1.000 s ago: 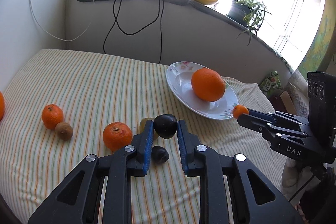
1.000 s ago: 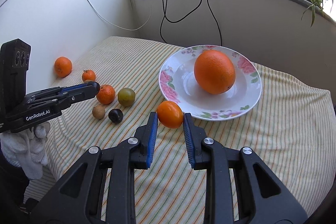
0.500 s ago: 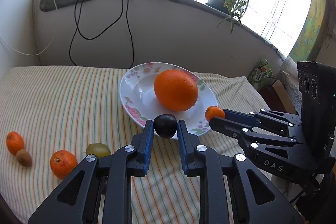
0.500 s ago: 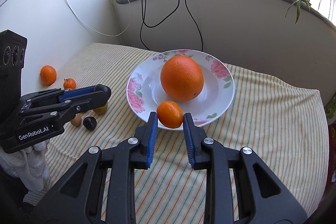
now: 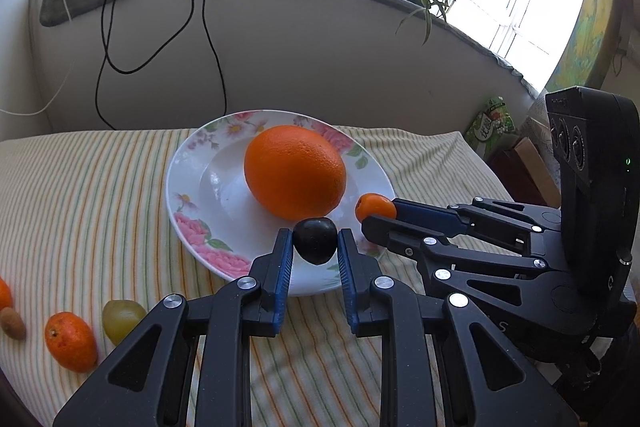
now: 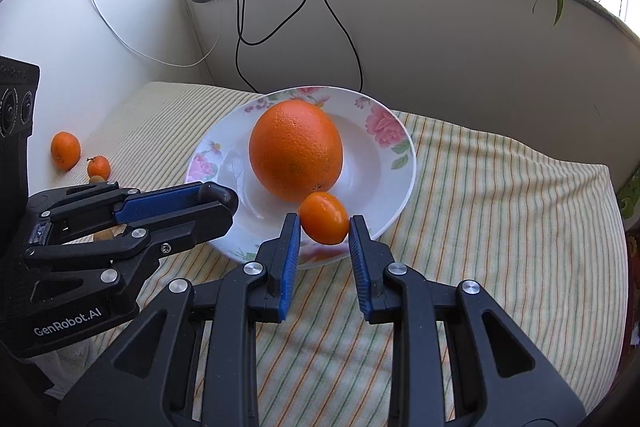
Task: Organize fruits
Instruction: 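Place the kumquat and the plum on the plate beside the orange with both grippers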
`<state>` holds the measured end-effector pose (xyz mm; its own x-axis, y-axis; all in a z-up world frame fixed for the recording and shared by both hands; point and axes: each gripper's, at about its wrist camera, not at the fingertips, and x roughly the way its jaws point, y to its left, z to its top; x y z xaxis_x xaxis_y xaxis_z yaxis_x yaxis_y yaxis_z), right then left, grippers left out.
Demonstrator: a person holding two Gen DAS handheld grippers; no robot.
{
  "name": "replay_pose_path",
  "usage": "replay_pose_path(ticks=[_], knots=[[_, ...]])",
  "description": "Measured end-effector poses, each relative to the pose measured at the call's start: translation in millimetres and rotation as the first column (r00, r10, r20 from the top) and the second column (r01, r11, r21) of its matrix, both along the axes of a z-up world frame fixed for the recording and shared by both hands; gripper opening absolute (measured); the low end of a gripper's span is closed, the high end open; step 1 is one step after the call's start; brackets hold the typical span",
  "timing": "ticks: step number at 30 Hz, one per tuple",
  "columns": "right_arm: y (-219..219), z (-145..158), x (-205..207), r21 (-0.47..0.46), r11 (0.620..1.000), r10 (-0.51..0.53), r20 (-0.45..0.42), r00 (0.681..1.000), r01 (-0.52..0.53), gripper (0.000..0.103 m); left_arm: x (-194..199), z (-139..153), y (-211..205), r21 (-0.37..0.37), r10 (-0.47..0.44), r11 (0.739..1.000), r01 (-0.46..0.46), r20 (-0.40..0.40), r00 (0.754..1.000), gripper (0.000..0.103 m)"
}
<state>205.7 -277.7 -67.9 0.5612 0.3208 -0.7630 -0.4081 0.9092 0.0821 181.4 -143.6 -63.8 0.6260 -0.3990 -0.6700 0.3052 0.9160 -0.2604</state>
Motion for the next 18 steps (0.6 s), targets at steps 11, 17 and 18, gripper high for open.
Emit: replay_pose_path(ticks=[11, 17, 18], knots=[[1.9, -2.0, 2.9, -0.007, 1.000, 0.002, 0.005, 1.000, -0.002, 0.026, -0.2, 0.7, -2.7, 0.015, 0.006, 1.000, -0.006, 0.006, 1.000, 0.026], [0.2, -0.9, 2.8, -0.011, 1.000, -0.011, 0.009, 1.000, 0.011, 0.033, -3.7, 2.2, 0.0, 0.014, 0.010, 1.000, -0.010, 0.009, 1.000, 0.032], [-0.1, -0.1, 2.6, -0.011, 1.000, -0.012, 0.013, 1.000, 0.013, 0.040, -4.8, 2.4, 1.4, 0.013, 0.012, 1.000, -0.012, 0.010, 1.000, 0.032]])
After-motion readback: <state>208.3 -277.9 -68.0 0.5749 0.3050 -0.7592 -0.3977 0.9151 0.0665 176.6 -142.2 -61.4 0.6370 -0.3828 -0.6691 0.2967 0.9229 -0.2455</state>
